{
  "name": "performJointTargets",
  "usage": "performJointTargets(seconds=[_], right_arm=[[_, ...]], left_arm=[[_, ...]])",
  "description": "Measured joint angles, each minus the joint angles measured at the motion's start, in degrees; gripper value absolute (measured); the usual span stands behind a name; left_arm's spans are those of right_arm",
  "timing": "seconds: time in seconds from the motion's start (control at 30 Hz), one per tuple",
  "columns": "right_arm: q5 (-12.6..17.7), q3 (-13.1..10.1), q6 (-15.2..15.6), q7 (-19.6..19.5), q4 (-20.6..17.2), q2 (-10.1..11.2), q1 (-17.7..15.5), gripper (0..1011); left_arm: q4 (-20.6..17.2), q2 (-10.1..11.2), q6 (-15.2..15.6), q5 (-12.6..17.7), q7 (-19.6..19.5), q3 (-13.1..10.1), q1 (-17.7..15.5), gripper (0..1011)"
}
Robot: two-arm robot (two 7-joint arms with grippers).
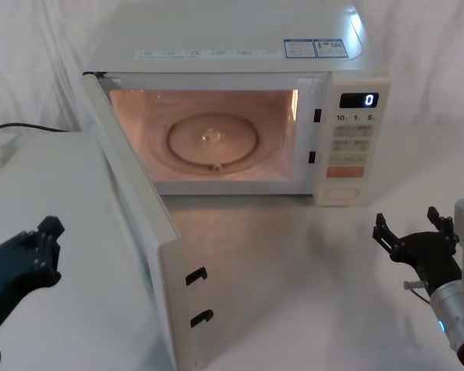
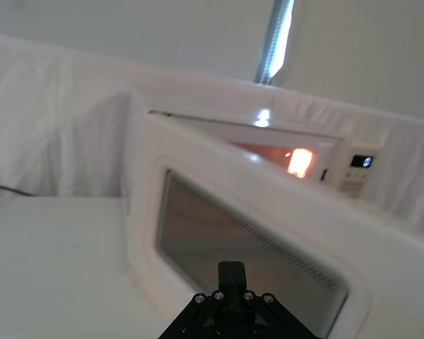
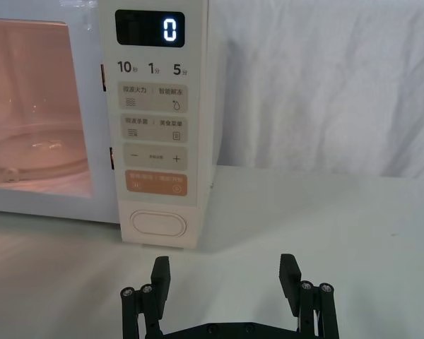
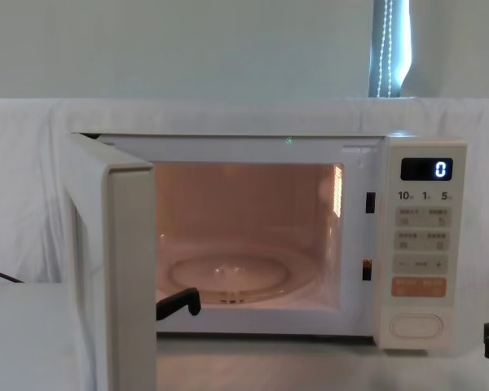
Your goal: Press the button to open the microwave door with one hand; close the microwave door with the other hand.
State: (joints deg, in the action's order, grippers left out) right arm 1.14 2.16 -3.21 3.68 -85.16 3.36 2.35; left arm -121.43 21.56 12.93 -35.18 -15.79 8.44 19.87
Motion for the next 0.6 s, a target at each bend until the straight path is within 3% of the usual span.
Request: performJointTargets(seconds=[0.23,0.6], right_arm=[[0.0,0.0,0.0,0.0,0.0,0.0,0.0,1002],[0.0,0.0,0.0,0.0,0.0,0.0,0.0,1002]], left_arm=[[-0.6,1.4,1.2,-1.8,-0.2,-0.8,-2.0,0],[1.5,2.3,1.5,-1.6,2.7,-6.1,-7.2,0]])
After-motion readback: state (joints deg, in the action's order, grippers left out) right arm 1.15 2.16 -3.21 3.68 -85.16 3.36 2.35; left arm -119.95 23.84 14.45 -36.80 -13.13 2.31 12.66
